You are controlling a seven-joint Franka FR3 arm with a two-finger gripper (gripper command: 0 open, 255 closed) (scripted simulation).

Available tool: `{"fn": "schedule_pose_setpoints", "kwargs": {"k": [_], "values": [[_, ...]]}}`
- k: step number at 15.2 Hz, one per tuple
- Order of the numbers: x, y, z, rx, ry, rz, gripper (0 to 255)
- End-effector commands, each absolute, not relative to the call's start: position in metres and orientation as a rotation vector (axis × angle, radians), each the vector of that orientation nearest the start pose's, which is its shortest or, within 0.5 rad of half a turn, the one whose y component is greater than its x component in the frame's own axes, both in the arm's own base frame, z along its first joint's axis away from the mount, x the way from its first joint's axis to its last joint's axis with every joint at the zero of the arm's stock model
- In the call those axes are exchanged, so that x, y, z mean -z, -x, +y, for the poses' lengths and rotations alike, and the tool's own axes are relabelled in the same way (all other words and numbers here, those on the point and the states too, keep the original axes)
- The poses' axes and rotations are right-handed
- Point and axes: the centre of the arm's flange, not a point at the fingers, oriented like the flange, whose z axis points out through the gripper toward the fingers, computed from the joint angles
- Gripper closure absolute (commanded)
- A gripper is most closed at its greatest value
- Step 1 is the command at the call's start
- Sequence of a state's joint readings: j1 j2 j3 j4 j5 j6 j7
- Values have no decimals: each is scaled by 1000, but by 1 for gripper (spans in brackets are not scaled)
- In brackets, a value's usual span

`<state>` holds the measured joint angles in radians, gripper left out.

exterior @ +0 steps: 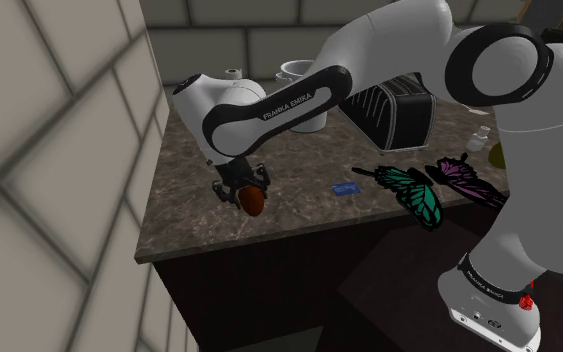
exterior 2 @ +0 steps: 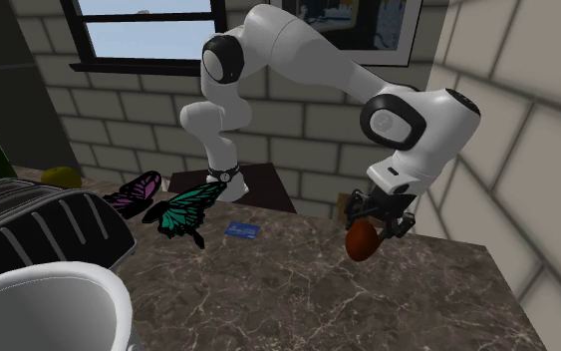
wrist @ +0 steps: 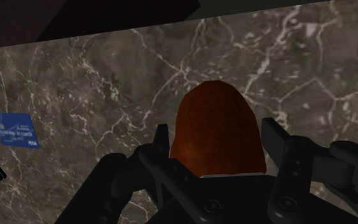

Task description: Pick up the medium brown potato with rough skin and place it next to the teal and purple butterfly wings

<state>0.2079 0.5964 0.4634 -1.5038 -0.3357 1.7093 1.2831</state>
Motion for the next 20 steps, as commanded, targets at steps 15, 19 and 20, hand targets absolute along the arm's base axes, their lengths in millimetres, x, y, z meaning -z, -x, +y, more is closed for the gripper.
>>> {"fn": "schedule_pose_setpoints", "kwargs": {"k": [15, 19, 20], "values": [[-365, -564, 350, -228, 3310, 913, 255], [-386, -564, 350, -228, 3310, 913, 255], [-391, -564, 350, -228, 3310, 913, 255]]}}
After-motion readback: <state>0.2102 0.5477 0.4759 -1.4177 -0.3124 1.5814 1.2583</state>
